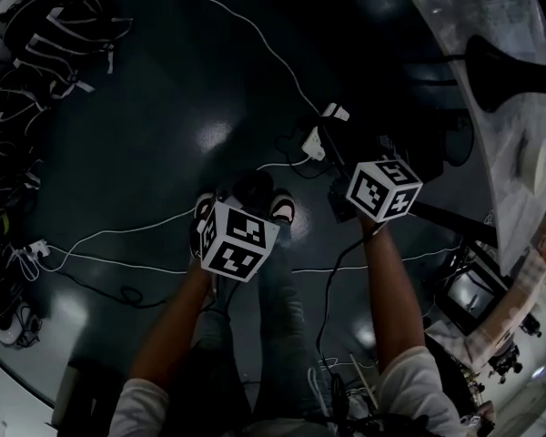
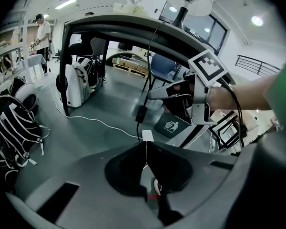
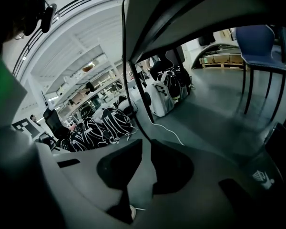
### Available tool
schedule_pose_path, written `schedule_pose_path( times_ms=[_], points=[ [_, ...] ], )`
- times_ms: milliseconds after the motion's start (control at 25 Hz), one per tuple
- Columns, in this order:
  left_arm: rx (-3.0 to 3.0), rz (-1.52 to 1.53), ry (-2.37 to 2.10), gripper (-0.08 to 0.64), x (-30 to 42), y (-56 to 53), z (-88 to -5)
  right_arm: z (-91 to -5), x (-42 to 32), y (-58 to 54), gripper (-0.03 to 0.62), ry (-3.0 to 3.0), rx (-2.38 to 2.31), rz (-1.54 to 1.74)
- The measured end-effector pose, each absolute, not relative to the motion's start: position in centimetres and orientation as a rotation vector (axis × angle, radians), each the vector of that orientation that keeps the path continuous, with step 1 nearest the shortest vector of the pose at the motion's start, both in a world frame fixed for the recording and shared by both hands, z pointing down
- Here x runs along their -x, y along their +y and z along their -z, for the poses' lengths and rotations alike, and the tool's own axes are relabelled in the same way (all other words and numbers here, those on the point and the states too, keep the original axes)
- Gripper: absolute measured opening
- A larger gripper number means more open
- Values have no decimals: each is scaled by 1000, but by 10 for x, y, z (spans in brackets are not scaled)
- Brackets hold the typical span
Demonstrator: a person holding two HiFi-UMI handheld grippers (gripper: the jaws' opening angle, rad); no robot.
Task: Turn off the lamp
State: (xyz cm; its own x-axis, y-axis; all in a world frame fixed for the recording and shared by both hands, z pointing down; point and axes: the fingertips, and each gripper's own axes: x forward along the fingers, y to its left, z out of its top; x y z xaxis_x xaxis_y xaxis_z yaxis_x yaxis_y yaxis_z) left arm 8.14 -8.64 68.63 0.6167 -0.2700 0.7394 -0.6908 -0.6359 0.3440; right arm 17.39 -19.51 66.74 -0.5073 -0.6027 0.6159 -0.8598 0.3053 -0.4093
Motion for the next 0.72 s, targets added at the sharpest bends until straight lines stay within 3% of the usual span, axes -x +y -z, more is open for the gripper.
schedule_pose_path(
  times_ms=[400, 720],
  points=[
    [-2247, -875, -791, 11, -81, -94, -679, -664, -194, -183, 57, -2163, -1438, -1081],
    [-2263, -853, -813, 11, -89, -95, -656, -622, -203, -141, 6, -2110, -1563, -1103]
  ],
)
